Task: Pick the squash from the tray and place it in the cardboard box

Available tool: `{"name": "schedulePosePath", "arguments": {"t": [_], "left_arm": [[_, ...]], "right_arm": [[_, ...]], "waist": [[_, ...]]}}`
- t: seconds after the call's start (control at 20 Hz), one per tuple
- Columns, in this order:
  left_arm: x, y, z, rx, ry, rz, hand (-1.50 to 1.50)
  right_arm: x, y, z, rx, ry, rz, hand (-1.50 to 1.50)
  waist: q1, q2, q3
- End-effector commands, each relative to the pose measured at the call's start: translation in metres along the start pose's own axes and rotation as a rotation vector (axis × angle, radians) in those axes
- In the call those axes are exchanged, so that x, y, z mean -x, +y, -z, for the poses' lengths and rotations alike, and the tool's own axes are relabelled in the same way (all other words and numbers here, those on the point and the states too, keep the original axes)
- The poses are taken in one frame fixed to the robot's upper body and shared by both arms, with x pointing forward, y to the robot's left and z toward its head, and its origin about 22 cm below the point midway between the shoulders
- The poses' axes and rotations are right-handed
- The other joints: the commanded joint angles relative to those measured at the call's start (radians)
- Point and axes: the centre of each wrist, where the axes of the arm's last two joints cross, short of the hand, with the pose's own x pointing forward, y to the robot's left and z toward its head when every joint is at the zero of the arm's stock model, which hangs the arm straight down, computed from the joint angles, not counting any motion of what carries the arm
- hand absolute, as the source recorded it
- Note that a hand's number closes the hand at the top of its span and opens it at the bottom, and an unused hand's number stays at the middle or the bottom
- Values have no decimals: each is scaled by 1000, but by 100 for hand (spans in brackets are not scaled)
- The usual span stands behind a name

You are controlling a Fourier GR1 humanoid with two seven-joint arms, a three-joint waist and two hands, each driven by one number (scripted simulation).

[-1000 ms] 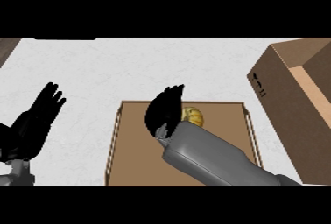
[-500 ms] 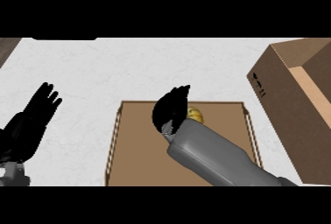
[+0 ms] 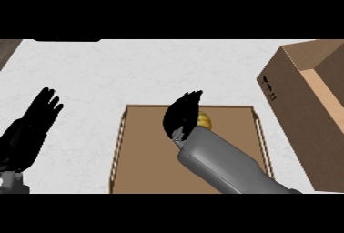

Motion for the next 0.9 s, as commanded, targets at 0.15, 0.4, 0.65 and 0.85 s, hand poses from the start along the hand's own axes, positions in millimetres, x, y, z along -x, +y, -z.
{"name": "schedulePosePath", "arguments": {"t": [0.15,0.4,0.65,0.85], "left_arm": [[8,-2,-1,-5,18,26,0],[-6,-8,0,13,-15,-5,0],[1,-11,3,2,7,2,0],[0,0,3,-6,-1,-13,0]], "right_arm": [[6,17,4,36,66,-11,150],[1,11,7,64,-2,-27,150],[-8,18,9,75,-24,-37,150],[17,17,21,94,18,119,150]], "waist": [[-5,0,0],[-2,0,0],[0,1,0],[-8,1,0]]}}
